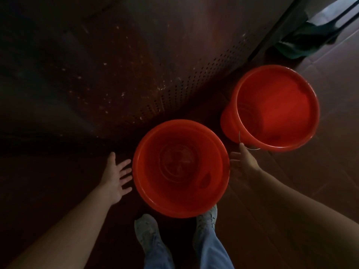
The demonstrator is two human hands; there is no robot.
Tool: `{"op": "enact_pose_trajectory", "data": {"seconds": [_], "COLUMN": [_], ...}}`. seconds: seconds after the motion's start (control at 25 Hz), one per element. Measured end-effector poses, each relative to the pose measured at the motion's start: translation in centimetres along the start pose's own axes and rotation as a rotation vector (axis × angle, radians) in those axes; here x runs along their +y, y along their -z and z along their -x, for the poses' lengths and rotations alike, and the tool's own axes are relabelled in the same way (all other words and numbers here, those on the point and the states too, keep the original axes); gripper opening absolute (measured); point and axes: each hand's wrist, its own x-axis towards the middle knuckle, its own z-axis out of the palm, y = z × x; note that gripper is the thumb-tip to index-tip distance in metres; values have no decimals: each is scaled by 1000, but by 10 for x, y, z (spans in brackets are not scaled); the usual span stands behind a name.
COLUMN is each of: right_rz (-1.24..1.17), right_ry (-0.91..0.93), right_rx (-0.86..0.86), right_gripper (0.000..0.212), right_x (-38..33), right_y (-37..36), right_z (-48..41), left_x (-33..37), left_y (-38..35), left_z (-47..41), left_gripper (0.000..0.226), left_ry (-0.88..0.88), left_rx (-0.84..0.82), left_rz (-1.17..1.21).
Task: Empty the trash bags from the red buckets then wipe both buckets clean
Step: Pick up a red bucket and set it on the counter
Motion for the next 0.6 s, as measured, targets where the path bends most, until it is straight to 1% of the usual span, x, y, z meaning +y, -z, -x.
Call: {"op": "enact_pose_trajectory", "data": {"seconds": [0.2, 0.36, 0.48, 0.6], "right_rz": [-120, -103, -99, -96], "right_ry": [-51, -89, -100, -108], "right_rx": [-75, -86, -77, -93], "right_gripper": [79, 81, 78, 78], "right_x": [11, 16, 13, -7], "right_y": [0, 6, 19, 35], "right_z": [-11, -5, 18, 66], "left_x": [-2, -8, -8, -1], "left_y": [-4, -2, 3, 16], "left_z": [-12, -7, 15, 65], "left_gripper": [80, 79, 71, 69], "left_ry": [-2, 16, 37, 43], "left_rx": [-9, -20, -40, -78], "left_rz": [13, 42, 63, 78]}}
